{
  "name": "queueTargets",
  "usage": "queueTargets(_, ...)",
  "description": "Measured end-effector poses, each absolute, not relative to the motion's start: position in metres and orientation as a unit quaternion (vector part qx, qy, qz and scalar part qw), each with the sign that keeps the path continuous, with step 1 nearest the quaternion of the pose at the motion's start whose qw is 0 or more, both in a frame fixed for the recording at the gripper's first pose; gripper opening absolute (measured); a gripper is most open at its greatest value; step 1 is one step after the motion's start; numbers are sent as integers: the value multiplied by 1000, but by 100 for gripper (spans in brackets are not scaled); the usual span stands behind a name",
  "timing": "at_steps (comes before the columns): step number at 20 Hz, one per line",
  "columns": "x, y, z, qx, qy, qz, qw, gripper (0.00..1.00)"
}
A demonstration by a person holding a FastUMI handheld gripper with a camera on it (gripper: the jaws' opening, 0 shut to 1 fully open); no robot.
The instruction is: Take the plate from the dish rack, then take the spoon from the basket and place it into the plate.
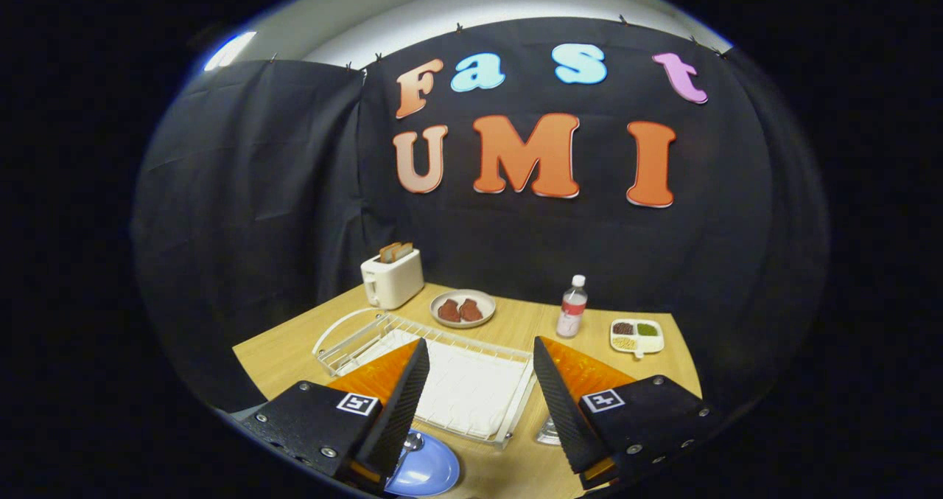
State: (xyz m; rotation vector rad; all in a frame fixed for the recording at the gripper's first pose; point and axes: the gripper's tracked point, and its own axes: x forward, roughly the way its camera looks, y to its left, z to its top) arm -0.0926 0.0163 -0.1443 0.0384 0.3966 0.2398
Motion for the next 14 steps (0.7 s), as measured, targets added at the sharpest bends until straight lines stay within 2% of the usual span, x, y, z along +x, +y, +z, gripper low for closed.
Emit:
queueTargets(4,-84,0,-127,32,170,77,982,85)
queueTargets(14,-75,-6,-80,6,107,57,993,85)
